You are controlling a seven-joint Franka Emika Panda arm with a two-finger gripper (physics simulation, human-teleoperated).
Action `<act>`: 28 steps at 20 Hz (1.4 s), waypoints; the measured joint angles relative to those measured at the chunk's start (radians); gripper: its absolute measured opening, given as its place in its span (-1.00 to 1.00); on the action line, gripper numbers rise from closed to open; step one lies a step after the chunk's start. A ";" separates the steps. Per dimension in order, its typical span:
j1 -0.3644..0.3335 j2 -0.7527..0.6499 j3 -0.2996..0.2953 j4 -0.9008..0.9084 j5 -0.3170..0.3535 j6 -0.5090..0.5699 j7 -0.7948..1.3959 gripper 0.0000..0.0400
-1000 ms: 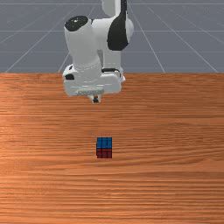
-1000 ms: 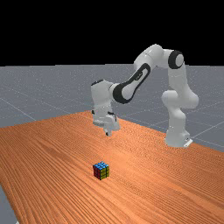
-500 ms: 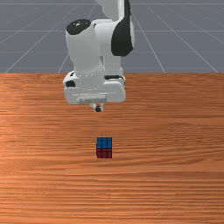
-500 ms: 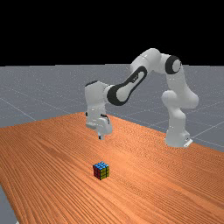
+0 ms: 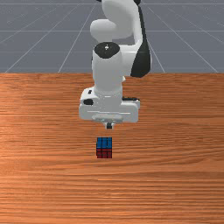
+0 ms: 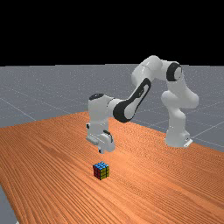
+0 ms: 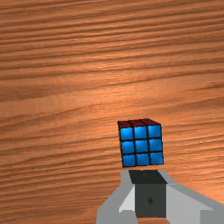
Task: Rotate the cube till the blue face upward
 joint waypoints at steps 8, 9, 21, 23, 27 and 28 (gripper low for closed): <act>0.002 0.075 0.022 0.004 0.013 0.031 -0.011 -1.00; 0.002 0.080 0.023 0.004 0.015 0.032 -0.012 -1.00; -0.014 0.141 0.035 0.015 0.035 0.082 -0.022 -0.99; -0.012 0.141 0.035 0.016 0.034 0.082 -0.020 -0.95; 0.025 0.137 0.049 0.008 0.024 0.083 -0.001 -0.97; 0.044 0.142 0.055 0.003 0.020 0.083 0.013 -0.98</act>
